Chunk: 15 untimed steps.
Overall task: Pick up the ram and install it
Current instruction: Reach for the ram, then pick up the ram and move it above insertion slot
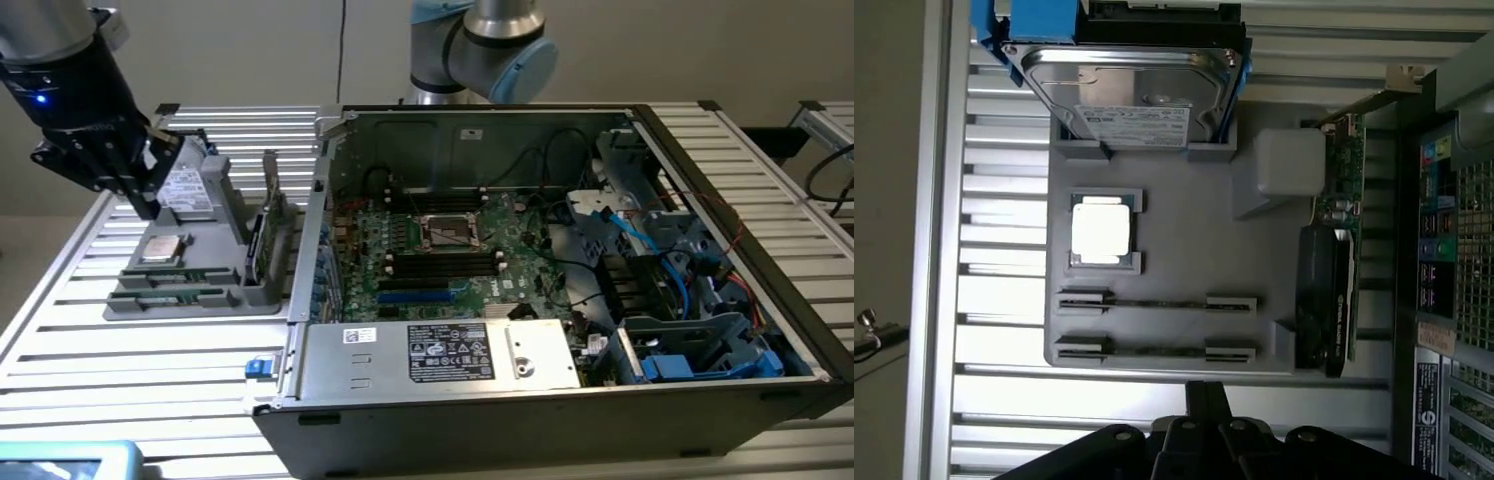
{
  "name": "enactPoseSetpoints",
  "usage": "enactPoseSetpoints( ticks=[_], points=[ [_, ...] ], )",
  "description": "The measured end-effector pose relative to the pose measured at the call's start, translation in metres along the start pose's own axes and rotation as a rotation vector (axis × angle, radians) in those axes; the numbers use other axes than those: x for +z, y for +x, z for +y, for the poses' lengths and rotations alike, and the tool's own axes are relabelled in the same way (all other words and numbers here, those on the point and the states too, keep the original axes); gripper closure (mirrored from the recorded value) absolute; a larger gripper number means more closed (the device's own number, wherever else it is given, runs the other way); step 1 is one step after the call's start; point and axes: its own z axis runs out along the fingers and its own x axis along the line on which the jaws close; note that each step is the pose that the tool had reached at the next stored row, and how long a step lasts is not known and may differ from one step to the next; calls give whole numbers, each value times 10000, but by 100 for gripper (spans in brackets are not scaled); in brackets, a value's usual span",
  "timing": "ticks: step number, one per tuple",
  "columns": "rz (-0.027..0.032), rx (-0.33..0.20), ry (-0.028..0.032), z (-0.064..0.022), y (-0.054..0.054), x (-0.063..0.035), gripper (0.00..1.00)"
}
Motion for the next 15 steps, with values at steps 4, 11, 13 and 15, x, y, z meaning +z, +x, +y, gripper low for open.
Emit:
enactPoseSetpoints(
  ticks=[4, 11, 13, 15],
  points=[
    [3, -13, 4, 1, 0, 6, 89],
    [13, -616, -4, 1, 0, 7, 89],
    [20, -987, -7, 1, 0, 7, 89],
    [28, -1342, -13, 1, 0, 7, 89]
  ],
)
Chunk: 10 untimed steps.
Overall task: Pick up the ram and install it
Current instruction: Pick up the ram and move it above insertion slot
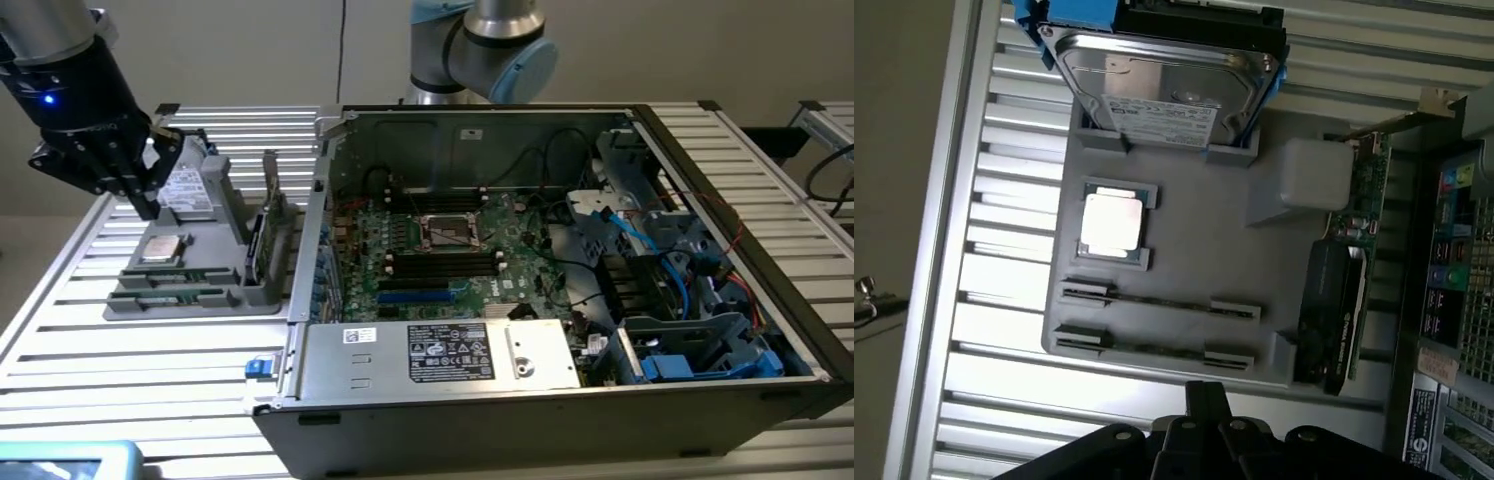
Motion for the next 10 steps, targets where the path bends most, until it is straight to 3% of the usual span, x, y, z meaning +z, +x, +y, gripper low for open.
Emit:
enactPoseSetpoints(
  ticks=[10],
  points=[
    [30, -1701, -41, 0, 0, 3, 89]
  ],
)
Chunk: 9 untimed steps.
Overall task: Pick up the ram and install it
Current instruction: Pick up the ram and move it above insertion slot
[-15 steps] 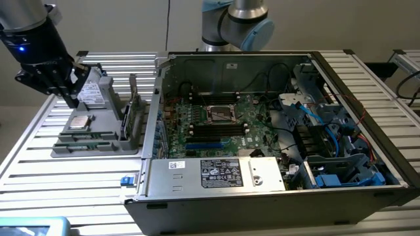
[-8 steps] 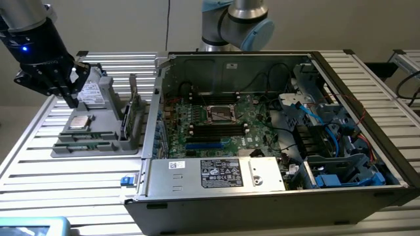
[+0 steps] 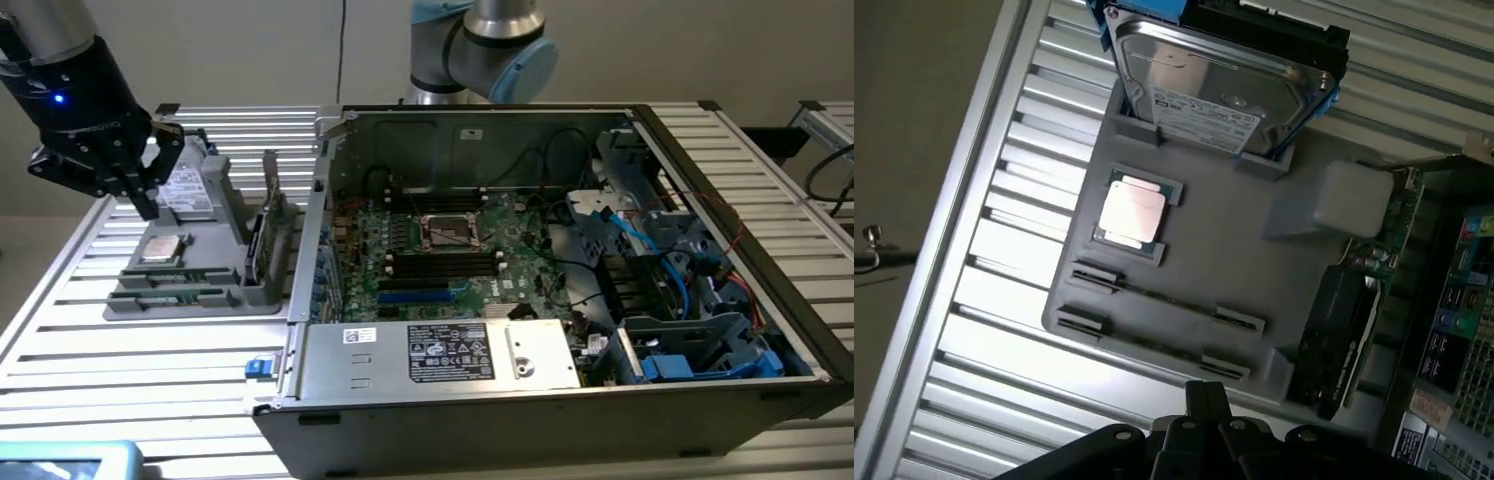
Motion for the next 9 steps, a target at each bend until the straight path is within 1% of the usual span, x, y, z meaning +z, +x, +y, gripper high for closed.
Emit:
enactPoseSetpoints(
  ticks=[9],
  points=[
    [36, -1639, -16, 0, 0, 6, 89]
  ],
)
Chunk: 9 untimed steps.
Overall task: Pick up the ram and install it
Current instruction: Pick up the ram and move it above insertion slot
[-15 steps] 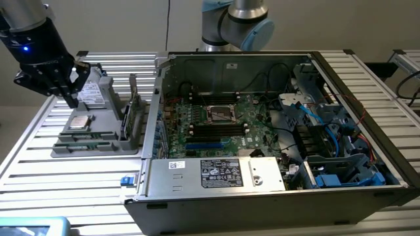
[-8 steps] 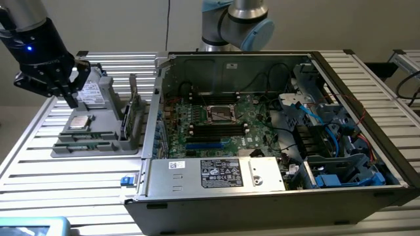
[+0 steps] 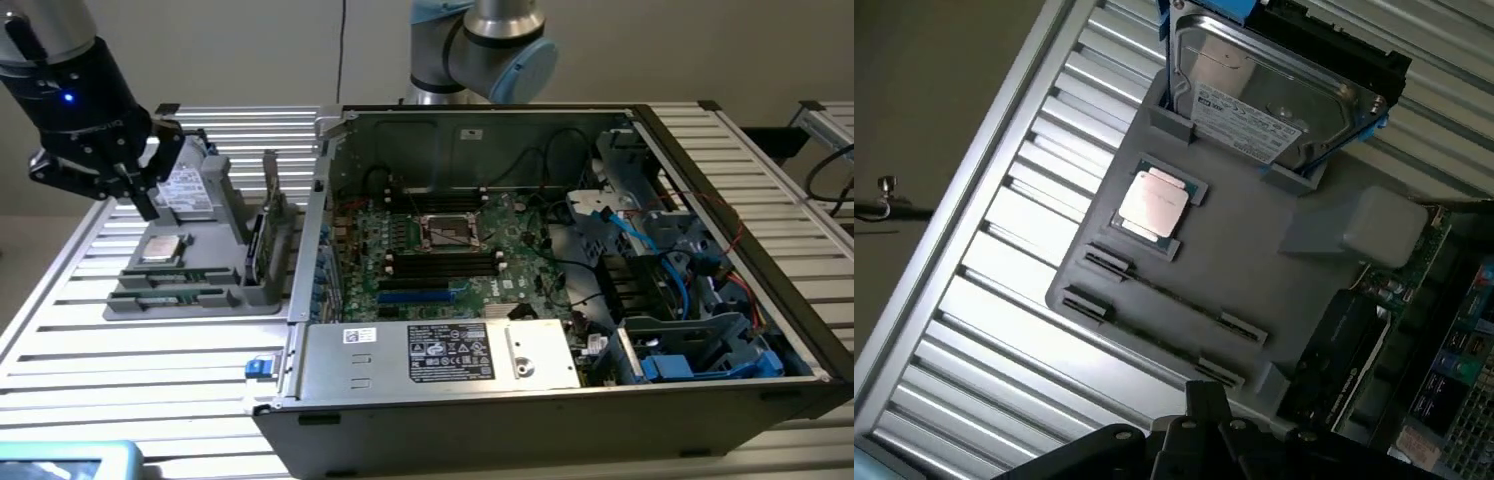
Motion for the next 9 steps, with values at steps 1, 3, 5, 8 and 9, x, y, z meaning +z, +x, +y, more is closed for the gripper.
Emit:
enactPoseSetpoints(
  ticks=[1, 3, 5, 8, 9],
  points=[
    [4, -181, -2, 0, 0, 1, 89],
    [12, -541, -5, 0, 0, 3, 89],
    [21, -904, -9, 0, 0, 4, 89],
    [32, -1445, -14, 0, 0, 7, 89],
    [37, -1624, -15, 0, 0, 7, 89]
  ],
)
